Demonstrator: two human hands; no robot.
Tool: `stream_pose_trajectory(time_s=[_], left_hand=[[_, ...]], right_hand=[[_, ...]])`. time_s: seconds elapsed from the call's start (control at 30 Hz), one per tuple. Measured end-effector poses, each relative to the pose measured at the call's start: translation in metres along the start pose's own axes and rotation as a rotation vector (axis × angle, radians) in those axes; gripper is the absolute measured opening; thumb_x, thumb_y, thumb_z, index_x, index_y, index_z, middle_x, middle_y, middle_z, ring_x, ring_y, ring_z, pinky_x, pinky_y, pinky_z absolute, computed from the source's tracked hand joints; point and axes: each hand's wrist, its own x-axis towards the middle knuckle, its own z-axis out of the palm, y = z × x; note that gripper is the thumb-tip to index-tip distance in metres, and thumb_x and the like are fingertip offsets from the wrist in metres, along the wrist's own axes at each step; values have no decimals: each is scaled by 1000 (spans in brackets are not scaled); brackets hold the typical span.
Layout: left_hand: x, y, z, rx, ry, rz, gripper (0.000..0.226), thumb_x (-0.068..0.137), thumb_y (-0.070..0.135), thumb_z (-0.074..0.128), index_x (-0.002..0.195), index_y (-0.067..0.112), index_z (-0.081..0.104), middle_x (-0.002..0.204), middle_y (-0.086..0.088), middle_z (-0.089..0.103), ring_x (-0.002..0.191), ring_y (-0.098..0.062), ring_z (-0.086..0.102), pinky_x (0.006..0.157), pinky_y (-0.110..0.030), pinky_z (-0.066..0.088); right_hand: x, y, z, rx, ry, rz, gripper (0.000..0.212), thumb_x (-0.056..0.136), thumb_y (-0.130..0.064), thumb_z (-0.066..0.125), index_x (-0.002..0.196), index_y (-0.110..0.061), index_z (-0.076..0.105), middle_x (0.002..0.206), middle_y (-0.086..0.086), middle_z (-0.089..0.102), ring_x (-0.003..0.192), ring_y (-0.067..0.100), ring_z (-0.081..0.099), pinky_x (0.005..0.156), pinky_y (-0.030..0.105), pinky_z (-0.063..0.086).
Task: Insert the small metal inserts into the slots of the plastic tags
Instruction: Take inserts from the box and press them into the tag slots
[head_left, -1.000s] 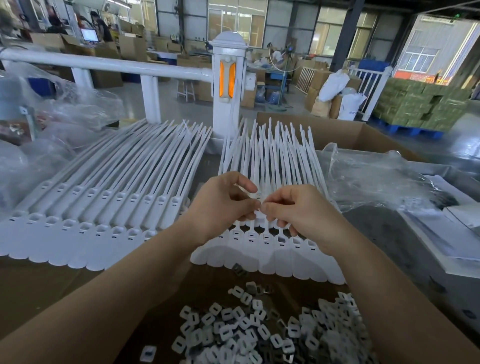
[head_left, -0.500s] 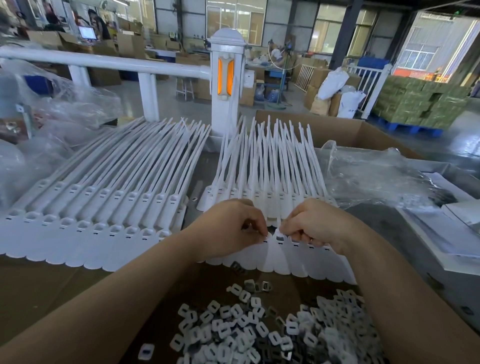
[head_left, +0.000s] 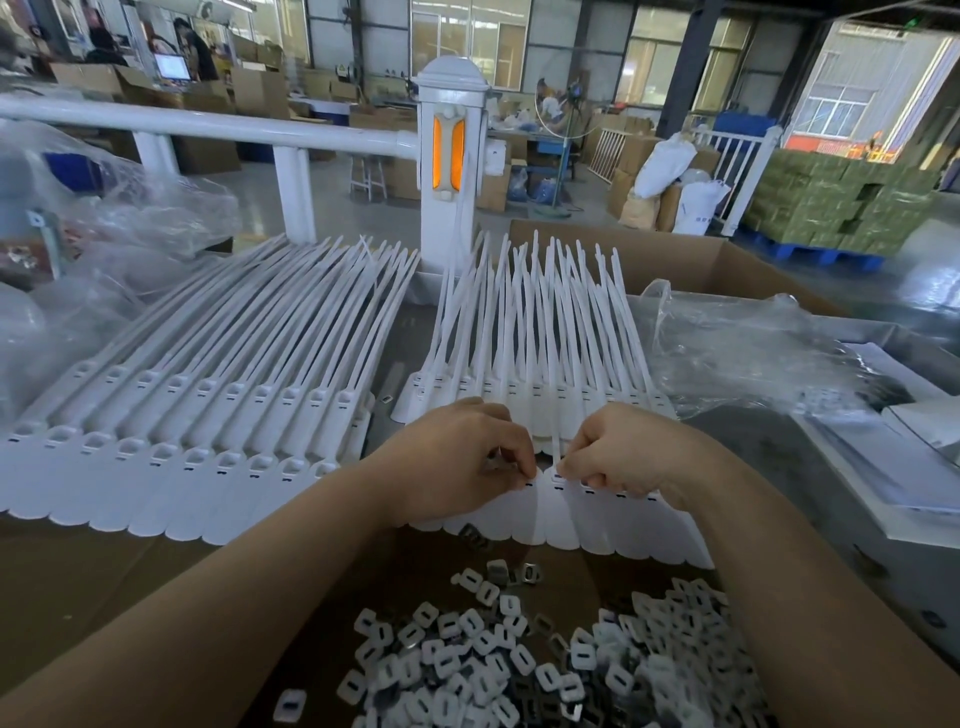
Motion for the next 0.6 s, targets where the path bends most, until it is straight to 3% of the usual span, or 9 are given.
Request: stream_pose_trajectory(time_s=[0.2, 0.4, 0.5, 0.6], left_hand=[[1, 1, 1, 123, -61, 71, 32, 96, 31, 57, 126, 42, 54, 103, 12, 55, 97, -7, 43, 85, -23, 36], [0, 7, -1, 330, -120, 136, 38, 100, 36, 39, 137, 45, 40, 108, 7, 50, 98, -12, 41, 92, -32, 38], [2, 11, -3, 445, -116, 186, 39, 100, 39, 34, 139, 44, 38, 107, 8, 49, 92, -11, 38, 83, -29, 31], [2, 14, -4, 505, -123, 198, 40, 101, 39, 33, 141, 43, 37, 99, 9, 39, 84, -11, 34, 77, -29, 28]], right_hand=[[2, 0, 1, 34, -2, 26, 11, 85, -18, 74, 84, -9, 69, 57, -3, 57, 45, 9, 42, 40, 19, 33], [4, 7, -5, 373, 29, 74, 9, 92, -10, 57, 85, -6, 62, 52, 2, 58, 39, 9, 40, 36, 20, 27], [5, 5, -1, 341, 48, 41, 12, 93, -15, 59, 83, -9, 61, 51, 0, 59, 39, 10, 43, 38, 21, 33], [6, 4, 3, 306, 49, -2, 12, 96, -22, 61, 94, -12, 66, 57, 1, 63, 44, 10, 49, 41, 20, 40]])
